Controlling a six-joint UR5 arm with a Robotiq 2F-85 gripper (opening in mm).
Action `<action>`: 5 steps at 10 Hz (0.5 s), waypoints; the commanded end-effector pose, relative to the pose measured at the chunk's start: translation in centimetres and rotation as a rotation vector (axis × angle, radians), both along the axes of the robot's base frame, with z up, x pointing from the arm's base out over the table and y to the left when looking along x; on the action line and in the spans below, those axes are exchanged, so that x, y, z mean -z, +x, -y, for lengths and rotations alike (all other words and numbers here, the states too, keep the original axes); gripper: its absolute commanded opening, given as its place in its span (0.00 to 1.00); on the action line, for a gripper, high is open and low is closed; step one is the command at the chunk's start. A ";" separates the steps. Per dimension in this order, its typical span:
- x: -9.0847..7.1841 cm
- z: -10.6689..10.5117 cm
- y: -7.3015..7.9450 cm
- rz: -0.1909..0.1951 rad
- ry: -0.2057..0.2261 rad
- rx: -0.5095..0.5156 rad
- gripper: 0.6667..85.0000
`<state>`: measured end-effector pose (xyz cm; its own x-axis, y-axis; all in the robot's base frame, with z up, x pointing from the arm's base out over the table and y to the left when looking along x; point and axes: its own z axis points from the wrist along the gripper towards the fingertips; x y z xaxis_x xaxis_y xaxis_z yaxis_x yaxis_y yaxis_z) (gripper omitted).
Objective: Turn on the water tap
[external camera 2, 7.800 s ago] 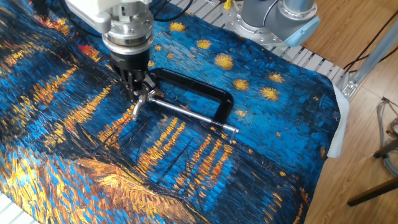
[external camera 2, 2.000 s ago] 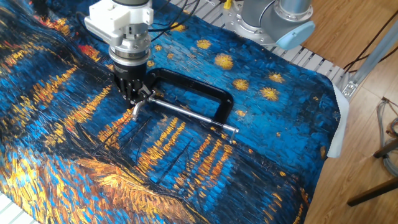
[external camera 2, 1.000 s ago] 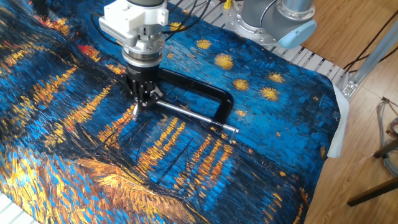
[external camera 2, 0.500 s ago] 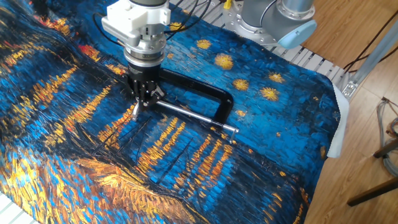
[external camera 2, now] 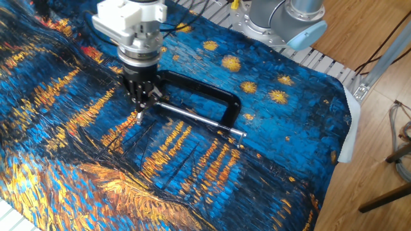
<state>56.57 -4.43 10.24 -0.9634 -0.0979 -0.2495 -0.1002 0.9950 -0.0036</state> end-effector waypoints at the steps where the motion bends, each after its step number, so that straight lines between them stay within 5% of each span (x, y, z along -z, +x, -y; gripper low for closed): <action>1: 0.1 1.0 -0.3 0.010 0.012 -0.015 0.00; 5: 1.4 0.2 -1.4 0.033 0.053 -0.010 0.00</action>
<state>55.75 -5.03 9.39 -0.9578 -0.1070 -0.2669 -0.1149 0.9933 0.0141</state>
